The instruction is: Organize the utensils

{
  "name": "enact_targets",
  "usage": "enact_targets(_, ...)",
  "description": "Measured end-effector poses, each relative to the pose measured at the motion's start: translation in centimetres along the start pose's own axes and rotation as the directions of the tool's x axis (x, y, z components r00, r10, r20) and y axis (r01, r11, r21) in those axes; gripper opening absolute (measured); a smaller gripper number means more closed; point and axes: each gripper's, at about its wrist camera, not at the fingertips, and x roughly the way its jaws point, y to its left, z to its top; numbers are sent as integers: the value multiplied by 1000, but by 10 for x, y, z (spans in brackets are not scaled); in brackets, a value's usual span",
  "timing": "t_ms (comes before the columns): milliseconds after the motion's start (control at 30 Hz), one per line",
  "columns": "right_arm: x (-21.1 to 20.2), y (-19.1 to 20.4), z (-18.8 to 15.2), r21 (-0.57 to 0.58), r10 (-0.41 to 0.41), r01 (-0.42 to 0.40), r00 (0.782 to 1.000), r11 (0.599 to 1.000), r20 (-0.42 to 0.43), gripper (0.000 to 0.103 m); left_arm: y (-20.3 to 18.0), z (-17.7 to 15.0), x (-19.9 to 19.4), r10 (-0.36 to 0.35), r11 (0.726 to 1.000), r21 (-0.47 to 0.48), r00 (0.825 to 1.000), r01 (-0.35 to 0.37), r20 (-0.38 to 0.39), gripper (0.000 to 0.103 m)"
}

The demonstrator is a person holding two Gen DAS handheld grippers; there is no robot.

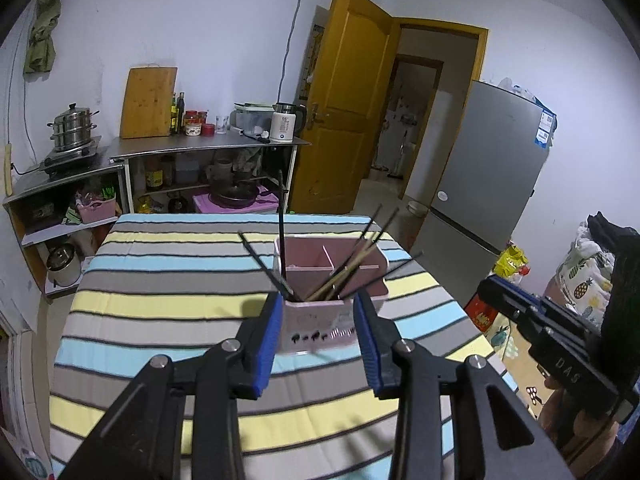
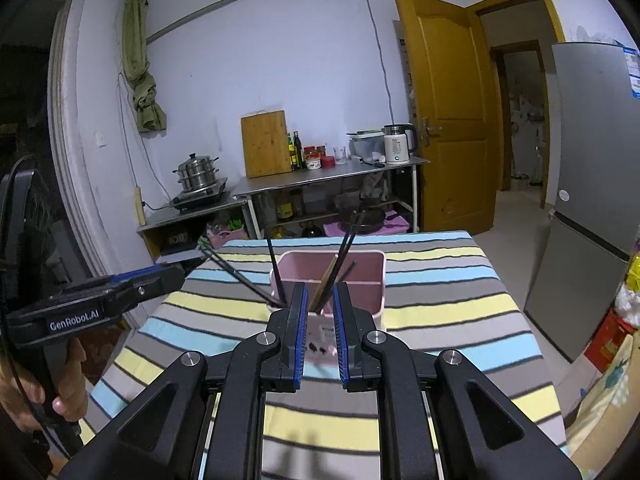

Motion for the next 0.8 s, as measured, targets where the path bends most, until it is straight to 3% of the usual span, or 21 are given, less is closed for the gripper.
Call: enact_targets(800, -33, 3, -86, 30, -25, 25, 999, 999, -27, 13, -25, -89, -27, 49, 999, 21, 997, -50, 52, 42)
